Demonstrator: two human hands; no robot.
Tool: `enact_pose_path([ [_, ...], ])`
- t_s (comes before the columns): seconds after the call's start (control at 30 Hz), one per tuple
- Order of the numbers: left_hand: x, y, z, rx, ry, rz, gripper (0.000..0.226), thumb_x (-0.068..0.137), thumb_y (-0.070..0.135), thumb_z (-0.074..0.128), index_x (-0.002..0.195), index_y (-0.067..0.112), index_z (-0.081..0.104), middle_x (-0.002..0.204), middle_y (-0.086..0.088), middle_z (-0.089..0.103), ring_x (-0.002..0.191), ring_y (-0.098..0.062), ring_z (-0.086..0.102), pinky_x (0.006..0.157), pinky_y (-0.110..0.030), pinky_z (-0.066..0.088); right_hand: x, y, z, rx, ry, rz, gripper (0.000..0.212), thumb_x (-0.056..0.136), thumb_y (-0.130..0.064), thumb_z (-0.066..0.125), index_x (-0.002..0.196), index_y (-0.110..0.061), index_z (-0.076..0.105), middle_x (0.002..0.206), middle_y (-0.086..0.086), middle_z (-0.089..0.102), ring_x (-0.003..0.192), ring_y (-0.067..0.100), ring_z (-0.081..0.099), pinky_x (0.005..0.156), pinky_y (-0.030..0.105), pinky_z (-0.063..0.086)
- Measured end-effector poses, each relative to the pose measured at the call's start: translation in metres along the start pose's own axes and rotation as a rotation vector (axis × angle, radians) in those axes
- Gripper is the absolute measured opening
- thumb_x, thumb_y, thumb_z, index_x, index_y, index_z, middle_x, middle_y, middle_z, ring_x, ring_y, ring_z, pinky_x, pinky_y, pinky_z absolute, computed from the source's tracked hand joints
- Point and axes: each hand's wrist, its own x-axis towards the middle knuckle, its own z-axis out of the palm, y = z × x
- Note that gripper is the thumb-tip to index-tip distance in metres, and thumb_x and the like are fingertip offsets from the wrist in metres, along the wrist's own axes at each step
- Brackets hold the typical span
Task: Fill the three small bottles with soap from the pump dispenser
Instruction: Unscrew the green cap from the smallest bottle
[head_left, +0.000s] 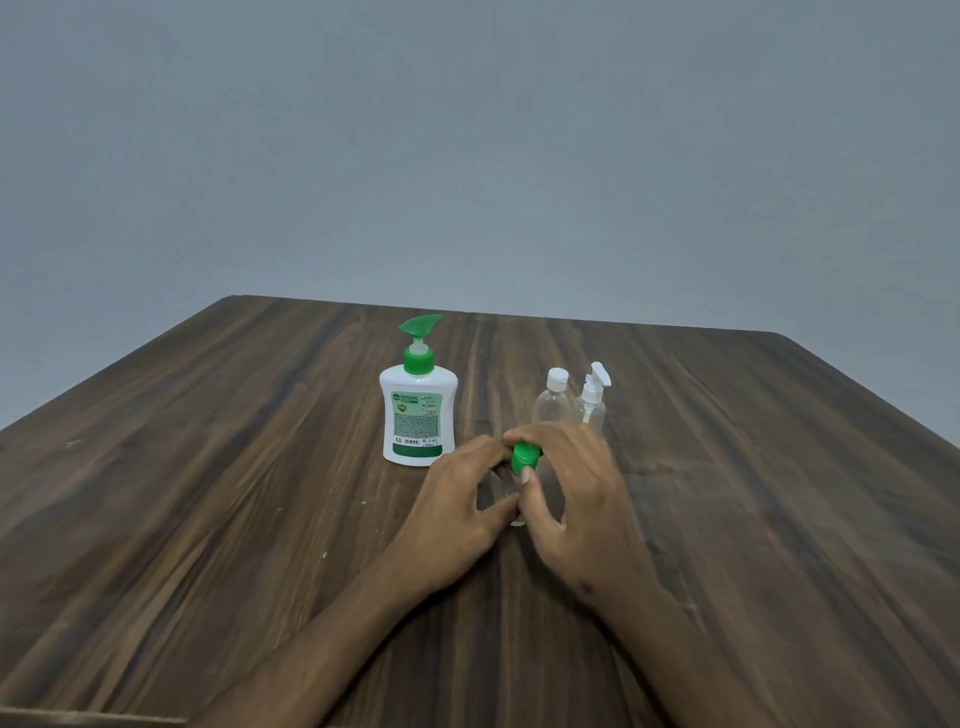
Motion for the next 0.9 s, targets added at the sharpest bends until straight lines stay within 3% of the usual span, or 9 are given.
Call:
enact_pose_path([
  [0.27, -0.001, -0.005, 0.002, 0.005, 0.001, -0.011, 0.016, 0.094, 0.029, 0.069, 0.105, 0.018, 0.070, 0.094, 0.009, 0.066, 0.087, -0.014, 0.062, 0.075, -0.032, 0.050, 0.000, -0.004, -0.002, 0.001, -0.008, 0.008, 0.031, 0.086, -0.008, 0.061, 0.115, -0.017, 0.065, 0.110, -0.009, 0.063, 0.105, 0.012, 0.059, 0.087, 0.039, 0.047],
  [0.5, -0.001, -0.002, 0.001, 0.007, -0.005, -0.007, 0.021, 0.094, 0.030, 0.069, 0.111, 0.018, 0.071, 0.098, 0.009, 0.068, 0.091, -0.013, 0.064, 0.079, -0.030, 0.051, 0.001, -0.004, -0.003, 0.013, 0.003, -0.013, 0.033, 0.084, -0.003, 0.063, 0.115, -0.015, 0.066, 0.110, -0.007, 0.063, 0.106, 0.013, 0.060, 0.088, 0.038, 0.047],
  [0.7, 0.000, -0.003, 0.000, 0.020, 0.008, -0.021, 0.022, 0.091, 0.025, 0.077, 0.112, 0.020, 0.074, 0.099, 0.012, 0.069, 0.091, -0.007, 0.063, 0.078, -0.015, 0.042, 0.000, -0.009, -0.009, 0.025, 0.148, -0.041, 0.037, 0.083, 0.007, 0.066, 0.116, -0.009, 0.068, 0.113, -0.004, 0.064, 0.110, 0.013, 0.057, 0.092, 0.033, 0.047],
  [0.9, -0.001, -0.002, -0.001, -0.016, 0.053, -0.049, 0.022, 0.091, 0.029, 0.077, 0.110, 0.018, 0.075, 0.101, 0.010, 0.071, 0.095, -0.013, 0.066, 0.082, -0.022, 0.049, 0.003, 0.001, -0.008, -0.055, 0.258, 0.109, 0.028, 0.084, -0.001, 0.068, 0.110, -0.012, 0.065, 0.103, -0.007, 0.061, 0.096, 0.012, 0.055, 0.083, 0.035, 0.047],
])
